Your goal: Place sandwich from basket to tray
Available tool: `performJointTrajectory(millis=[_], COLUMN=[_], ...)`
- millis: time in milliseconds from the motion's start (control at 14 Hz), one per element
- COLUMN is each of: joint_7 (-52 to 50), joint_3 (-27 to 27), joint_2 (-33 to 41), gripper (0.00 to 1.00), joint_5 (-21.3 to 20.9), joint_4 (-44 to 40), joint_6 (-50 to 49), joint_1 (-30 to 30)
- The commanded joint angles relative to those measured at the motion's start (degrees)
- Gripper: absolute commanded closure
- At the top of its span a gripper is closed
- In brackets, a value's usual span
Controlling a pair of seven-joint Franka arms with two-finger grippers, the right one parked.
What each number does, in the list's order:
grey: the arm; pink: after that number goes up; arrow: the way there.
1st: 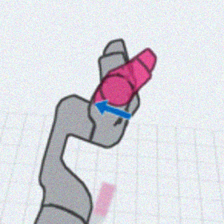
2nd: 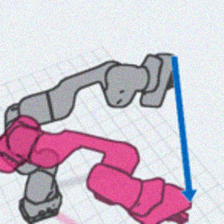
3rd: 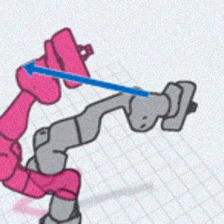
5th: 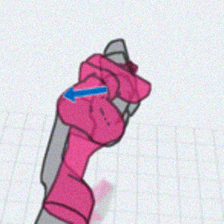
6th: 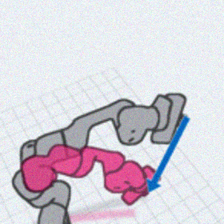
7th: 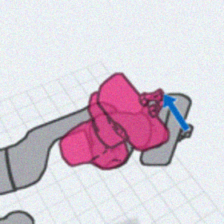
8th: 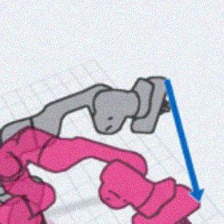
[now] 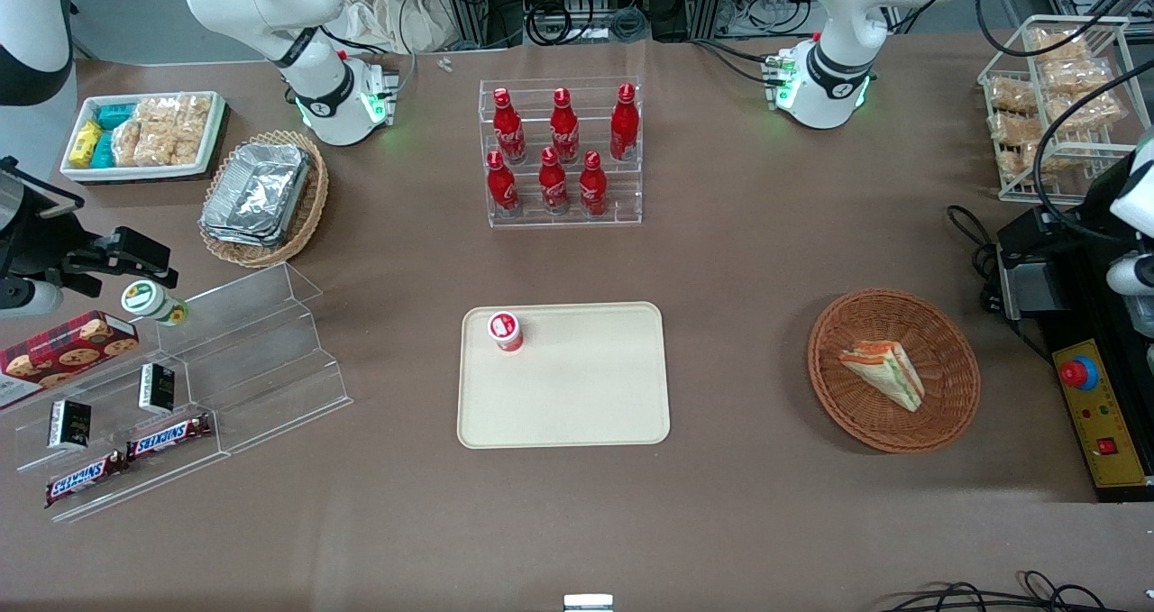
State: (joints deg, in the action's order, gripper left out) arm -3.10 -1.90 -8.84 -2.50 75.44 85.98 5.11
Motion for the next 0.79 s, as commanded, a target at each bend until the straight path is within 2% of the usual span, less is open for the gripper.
performJointTrajectory(millis=[0,357,571,714], joint_7=[-0.4,0.2,0.9,0.9], joint_3=[-0.4,-0.6,-0.5,-0.6], joint_2=[0.7,0.6,0.2,1.6], gripper=[0.00,0.00,0.00,0.00], joint_5=[0.8,0.7,0.7,0.7], joint_4=[-0.4,0.3,4.7,12.0], joint_6=[-1.3,-1.3,0.0,6.3], joint_1=[0.5,0.5,0.5,0.5])
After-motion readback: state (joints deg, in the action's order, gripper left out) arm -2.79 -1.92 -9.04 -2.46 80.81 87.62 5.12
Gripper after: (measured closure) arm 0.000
